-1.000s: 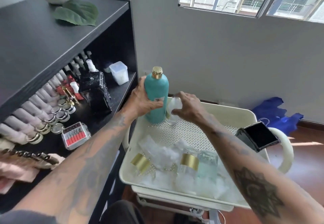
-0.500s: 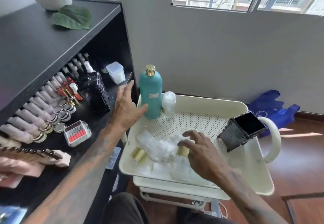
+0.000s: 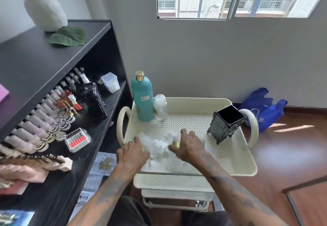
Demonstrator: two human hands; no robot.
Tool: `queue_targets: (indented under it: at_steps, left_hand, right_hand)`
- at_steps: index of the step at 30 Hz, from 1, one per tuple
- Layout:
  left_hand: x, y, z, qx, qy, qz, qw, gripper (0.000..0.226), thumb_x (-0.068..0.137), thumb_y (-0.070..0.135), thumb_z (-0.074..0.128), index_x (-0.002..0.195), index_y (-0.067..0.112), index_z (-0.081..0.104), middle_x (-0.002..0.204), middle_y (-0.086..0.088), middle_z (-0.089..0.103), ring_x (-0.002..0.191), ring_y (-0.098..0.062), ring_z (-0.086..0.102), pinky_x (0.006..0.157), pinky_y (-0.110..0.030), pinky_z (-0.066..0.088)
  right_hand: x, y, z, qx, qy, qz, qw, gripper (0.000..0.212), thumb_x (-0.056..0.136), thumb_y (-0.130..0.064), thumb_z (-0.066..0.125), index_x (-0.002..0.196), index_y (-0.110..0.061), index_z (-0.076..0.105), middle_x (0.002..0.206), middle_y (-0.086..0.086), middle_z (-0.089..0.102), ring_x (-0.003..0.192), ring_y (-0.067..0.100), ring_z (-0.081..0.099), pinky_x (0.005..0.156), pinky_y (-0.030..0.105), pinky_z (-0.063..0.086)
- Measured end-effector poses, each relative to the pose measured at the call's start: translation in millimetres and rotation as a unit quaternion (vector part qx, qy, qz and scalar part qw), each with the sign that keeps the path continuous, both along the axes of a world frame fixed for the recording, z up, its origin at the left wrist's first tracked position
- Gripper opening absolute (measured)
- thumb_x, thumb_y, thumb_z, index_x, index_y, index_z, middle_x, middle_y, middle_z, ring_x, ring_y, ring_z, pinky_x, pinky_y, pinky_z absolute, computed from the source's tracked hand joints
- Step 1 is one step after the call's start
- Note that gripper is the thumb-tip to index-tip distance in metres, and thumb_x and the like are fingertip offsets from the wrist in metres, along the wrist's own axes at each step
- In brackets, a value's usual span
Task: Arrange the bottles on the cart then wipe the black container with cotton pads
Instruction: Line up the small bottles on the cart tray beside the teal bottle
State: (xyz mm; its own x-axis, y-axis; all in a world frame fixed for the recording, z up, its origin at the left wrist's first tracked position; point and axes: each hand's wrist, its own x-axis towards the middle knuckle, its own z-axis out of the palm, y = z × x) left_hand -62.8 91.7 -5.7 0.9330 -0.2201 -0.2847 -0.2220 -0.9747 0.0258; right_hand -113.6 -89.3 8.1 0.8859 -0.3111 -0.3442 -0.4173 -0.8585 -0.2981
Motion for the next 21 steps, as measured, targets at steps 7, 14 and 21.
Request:
queue_targets:
  at_steps: [7, 14, 21]
  left_hand:
    - [-3, 8, 23, -0.111, -0.006, 0.063, 0.992, 0.059, 0.078, 0.057, 0.054, 0.124, 0.021, 0.046, 0.106, -0.002, 0.064, 0.088, -0.027, 0.054, 0.071, -0.035, 0.041]
    - [9, -17, 62, -0.421, -0.061, 0.082, 0.901, 0.05, 0.071, 0.037, 0.076, 0.109, 0.031, 0.045, 0.089, 0.007, 0.064, 0.076, -0.012, 0.063, 0.057, -0.028, 0.044]
    - [58, -96, 32, -0.341, -0.097, -0.045, 0.934, 0.052, 0.072, 0.033, 0.075, 0.115, 0.02, 0.049, 0.103, -0.002, 0.053, 0.093, -0.027, 0.059, 0.074, -0.038, 0.053]
  right_hand:
    - [15, 15, -5, 0.052, 0.053, -0.031, 0.997, 0.103, 0.072, -0.033, 0.083, 0.146, -0.006, 0.016, 0.13, 0.019, 0.047, 0.111, 0.027, 0.054, 0.084, 0.031, 0.046]
    - [-30, 26, -27, 0.156, -0.052, -0.041, 0.986, 0.107, 0.074, -0.013, 0.072, 0.15, -0.027, -0.002, 0.153, 0.014, -0.003, 0.121, 0.038, 0.047, 0.096, 0.04, 0.047]
    - [-40, -7, 8, 0.141, -0.181, -0.024, 0.973, 0.063, 0.09, -0.025, 0.05, 0.146, -0.02, 0.021, 0.135, -0.001, 0.037, 0.117, 0.018, 0.045, 0.1, 0.03, 0.04]
